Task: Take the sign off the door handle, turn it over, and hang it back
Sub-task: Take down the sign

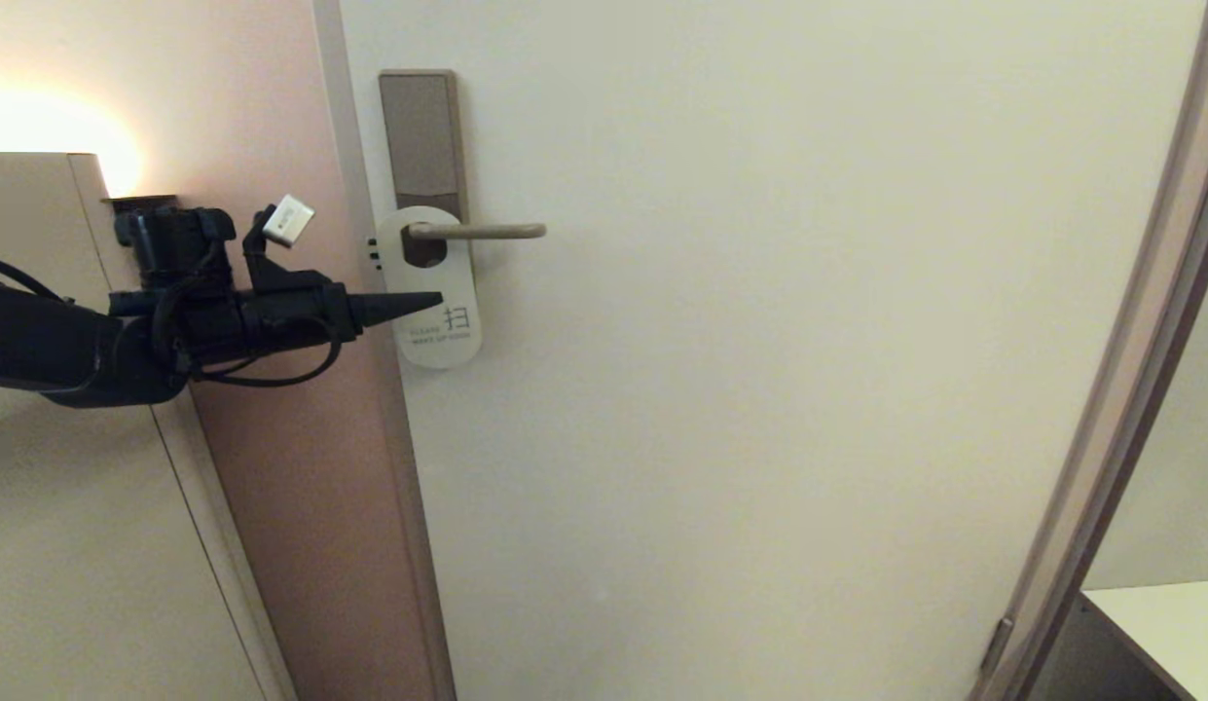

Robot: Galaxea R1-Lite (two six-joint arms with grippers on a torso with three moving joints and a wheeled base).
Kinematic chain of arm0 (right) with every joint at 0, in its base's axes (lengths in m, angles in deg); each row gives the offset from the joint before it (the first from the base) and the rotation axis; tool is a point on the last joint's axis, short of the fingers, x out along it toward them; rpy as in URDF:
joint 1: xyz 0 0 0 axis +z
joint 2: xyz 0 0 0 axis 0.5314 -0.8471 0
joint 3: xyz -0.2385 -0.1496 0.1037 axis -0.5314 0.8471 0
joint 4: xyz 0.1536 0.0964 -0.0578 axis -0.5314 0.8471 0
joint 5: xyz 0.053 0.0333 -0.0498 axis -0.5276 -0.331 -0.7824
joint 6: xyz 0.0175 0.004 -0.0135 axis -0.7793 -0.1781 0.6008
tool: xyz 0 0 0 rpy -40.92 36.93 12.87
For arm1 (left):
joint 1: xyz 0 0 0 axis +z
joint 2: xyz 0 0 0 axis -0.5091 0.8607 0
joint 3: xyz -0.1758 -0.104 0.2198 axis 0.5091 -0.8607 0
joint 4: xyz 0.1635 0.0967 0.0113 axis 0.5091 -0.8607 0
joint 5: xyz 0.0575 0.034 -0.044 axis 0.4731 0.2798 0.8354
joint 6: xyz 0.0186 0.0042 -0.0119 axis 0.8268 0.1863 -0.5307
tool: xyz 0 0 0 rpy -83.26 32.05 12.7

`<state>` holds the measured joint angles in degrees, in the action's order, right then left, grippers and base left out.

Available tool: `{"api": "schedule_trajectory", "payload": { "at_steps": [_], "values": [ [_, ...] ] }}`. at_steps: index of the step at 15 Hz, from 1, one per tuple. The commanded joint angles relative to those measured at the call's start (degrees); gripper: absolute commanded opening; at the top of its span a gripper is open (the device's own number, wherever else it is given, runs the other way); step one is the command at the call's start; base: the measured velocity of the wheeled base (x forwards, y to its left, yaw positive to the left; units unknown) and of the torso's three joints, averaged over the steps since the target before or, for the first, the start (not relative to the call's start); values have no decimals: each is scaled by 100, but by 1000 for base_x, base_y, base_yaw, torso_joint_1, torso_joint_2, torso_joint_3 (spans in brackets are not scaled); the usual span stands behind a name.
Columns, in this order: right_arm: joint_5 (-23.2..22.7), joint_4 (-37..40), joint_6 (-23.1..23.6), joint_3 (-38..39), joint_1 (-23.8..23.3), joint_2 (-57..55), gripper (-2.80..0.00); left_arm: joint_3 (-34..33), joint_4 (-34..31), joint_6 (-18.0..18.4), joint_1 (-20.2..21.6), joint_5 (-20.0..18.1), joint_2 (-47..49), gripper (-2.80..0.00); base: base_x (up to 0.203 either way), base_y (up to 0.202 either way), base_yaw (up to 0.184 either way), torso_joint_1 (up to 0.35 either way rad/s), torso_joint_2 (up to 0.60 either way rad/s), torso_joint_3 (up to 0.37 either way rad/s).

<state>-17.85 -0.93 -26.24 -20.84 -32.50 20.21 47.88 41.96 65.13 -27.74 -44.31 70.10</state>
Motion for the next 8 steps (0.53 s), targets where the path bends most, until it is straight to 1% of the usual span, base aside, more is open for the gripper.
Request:
{"api": "schedule_trajectory", "payload": {
  "at_steps": [1,5,8],
  "values": [
    [3,-5,6,0,0,-8,-280,-5,35,5,12,-26,97,0,0,0,0,0,0,0],
    [-6,-5,6,0,-3,-8,-280,-5,516,-12,4,-26,369,0,0,0,0,0,0,0],
    [0,-5,6,0,0,-8,-280,-5,544,-11,-84,-26,417,0,0,0,0,0,0,0]
  ]
}}
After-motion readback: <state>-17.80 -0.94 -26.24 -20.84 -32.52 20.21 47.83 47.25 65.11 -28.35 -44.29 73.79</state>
